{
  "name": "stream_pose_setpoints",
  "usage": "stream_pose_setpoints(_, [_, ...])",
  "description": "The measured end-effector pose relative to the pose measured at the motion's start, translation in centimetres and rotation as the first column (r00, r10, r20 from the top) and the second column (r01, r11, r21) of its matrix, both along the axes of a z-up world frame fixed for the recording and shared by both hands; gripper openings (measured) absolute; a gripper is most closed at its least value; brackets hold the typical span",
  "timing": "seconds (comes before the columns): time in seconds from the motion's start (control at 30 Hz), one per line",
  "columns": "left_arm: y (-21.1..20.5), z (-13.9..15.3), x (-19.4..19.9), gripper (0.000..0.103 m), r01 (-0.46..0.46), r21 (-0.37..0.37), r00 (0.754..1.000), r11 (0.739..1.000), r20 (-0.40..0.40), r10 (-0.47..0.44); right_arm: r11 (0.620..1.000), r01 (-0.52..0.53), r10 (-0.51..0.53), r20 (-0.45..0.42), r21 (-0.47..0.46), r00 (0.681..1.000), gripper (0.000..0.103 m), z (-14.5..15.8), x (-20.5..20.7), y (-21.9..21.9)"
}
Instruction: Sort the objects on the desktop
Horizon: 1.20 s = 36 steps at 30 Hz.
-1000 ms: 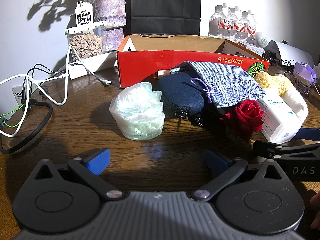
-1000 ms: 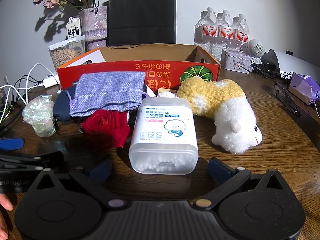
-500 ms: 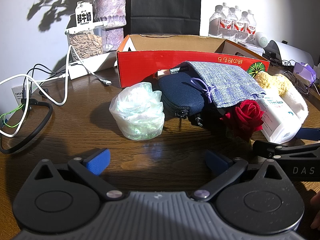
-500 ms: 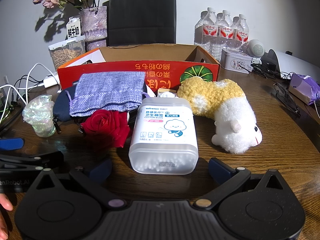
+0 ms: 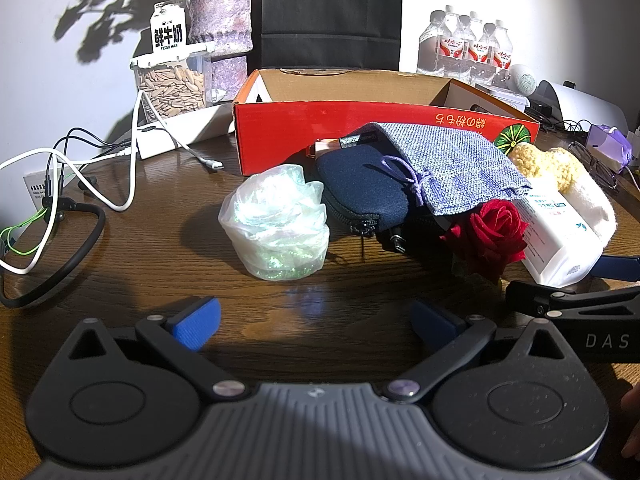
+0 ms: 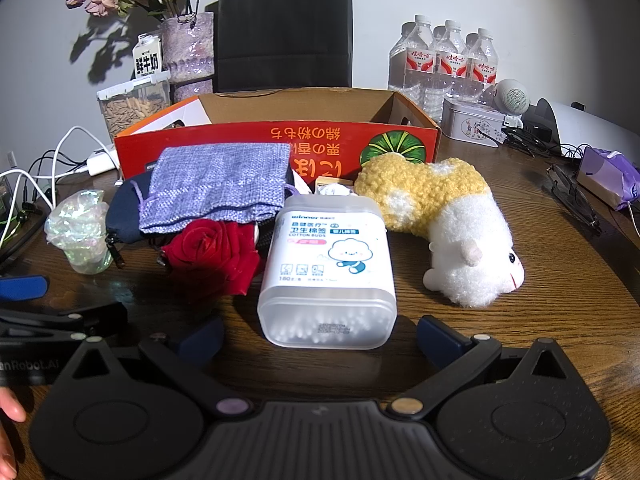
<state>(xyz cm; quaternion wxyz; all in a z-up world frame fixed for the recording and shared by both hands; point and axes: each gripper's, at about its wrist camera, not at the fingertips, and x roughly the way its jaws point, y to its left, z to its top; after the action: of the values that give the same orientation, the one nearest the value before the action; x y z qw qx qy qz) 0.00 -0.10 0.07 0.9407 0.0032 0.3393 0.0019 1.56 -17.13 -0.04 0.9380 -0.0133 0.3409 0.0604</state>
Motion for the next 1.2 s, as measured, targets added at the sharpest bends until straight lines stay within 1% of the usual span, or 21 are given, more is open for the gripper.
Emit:
stream_pose_setpoints(0.77, [0.0,0.1,0.0,0.103,0.001,-0.002,1.0,1.0,0.001,-0.001,1.0,0.006,-0.006,0.0,-0.003,1.0,0.103,0.0,0.1,0.2])
stream_pose_setpoints(0.9, [0.0,0.1,0.0,0.103,0.002,-0.006,1.0,1.0,0.002,-0.002,1.0,-0.007,0.007,0.001,0.003,1.0,0.103,0.0,0.0,0.0])
stream_pose_setpoints(0.97, [0.3,0.1,-0.5,0.103,0.032,0.002,0.999,0.999,0.006,-0.032,1.0,-0.022,0.021,0.01,0.021,1.0,0.102,0.3,-1.1,-0.5])
stream_pose_setpoints(1.0, [0.5,0.3,-1.1,0.103,0.046,-0.005,0.999,0.999,0.02,-0.046,0.999,-0.029,0.027,0.032,0.042,0.999,0.102,0.7,-2.1,-1.0])
stream_pose_setpoints(1.1, [1.6,1.7,-3.4,0.103,0.072,-0.024,0.987,0.997,0.146,-0.068,0.995,-0.066,0.057,0.113,0.081,0.992,0.101,2.4,-4.6,-2.8])
stream_pose_setpoints(1.17, [2.4,3.1,-4.1,0.103,0.08,-0.027,0.968,0.996,0.239,-0.071,0.994,-0.051,0.034,0.176,0.093,0.984,0.1,4.0,-5.2,-4.4])
stream_pose_setpoints(1.2, [2.7,3.4,-4.0,0.103,0.078,-0.028,0.963,0.997,0.259,-0.068,0.995,-0.028,0.008,0.206,0.091,0.978,0.099,4.7,-5.1,-5.1])
